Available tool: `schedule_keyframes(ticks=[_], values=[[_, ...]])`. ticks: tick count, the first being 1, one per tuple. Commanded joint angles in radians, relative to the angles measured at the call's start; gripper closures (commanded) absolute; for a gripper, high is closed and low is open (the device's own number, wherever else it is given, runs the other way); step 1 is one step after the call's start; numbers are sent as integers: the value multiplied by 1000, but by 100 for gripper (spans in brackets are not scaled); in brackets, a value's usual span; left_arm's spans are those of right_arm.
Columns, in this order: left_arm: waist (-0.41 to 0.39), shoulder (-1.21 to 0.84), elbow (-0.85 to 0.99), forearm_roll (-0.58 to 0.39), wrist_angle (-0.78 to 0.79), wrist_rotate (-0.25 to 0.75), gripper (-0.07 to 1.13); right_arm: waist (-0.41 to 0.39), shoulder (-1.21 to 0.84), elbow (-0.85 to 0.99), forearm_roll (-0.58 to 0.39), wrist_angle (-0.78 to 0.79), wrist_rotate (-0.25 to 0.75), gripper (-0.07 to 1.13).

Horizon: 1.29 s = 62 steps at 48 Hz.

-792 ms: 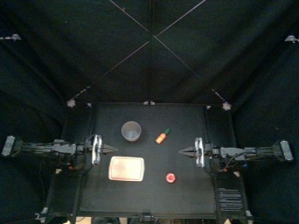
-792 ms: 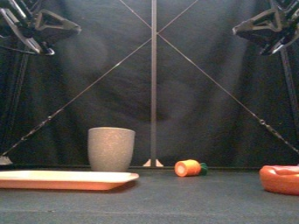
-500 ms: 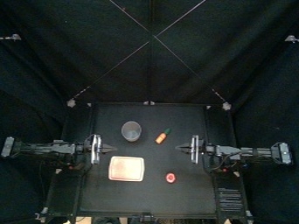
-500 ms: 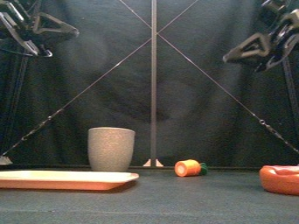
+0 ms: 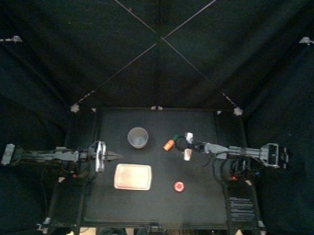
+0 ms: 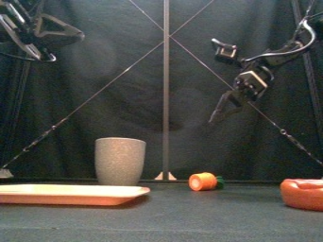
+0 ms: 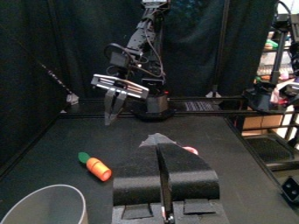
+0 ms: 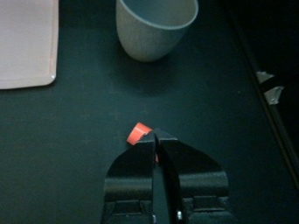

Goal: Pick the carrot then place it on the pink plate
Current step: Pick the carrot

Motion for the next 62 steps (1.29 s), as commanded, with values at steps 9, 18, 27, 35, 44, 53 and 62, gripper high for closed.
schedule_keyframes(ticks=[9,18,27,35,44,53,62], values=[[2,3,-17,3,-3,0,109,-40,158,-103,32,109,2,20],[2,2,-17,3,0,2,109,-49,199,-133,37,132,3,-1],[0,2,-15,3,2,0,109,-43,241,-149,37,135,2,3],[2,2,-15,3,2,2,109,-40,307,-164,37,146,2,3],[2,2,-15,3,5,2,109,-46,350,-204,38,152,-2,3],[2,2,-17,3,8,2,109,-48,388,-235,38,164,-5,3],[2,2,-15,3,9,2,109,-49,430,-238,38,196,-3,3]])
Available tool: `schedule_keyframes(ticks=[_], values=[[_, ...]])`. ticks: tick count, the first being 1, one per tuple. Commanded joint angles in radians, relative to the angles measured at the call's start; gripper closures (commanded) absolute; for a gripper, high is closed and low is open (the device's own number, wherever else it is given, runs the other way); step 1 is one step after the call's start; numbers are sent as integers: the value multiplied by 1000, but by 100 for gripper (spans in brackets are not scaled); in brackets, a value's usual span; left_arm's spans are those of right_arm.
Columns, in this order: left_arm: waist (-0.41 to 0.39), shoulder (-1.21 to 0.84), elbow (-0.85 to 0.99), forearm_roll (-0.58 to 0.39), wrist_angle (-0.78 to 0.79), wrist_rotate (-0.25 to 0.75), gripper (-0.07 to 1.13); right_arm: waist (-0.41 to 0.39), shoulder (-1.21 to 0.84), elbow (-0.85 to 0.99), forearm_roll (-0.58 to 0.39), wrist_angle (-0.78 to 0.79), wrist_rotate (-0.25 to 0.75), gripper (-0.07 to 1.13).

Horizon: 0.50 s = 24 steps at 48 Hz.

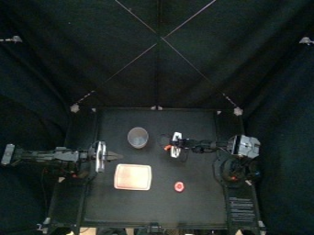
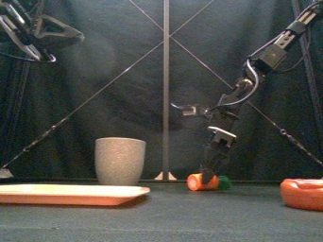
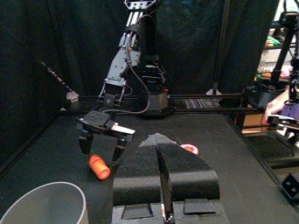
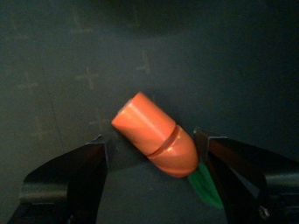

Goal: Pick the carrot then place it on the pink plate
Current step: Pick the carrot

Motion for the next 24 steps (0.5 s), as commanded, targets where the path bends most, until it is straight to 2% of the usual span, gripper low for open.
schedule_keyframes(ticks=[1,13,24], values=[[2,2,-14,2,-3,2,109,-5,-2,-18,2,17,-3,3],[2,2,-14,2,-3,2,109,-6,3,-20,17,29,0,11],[2,2,-14,2,-3,2,109,-3,2,-35,20,31,0,42]])
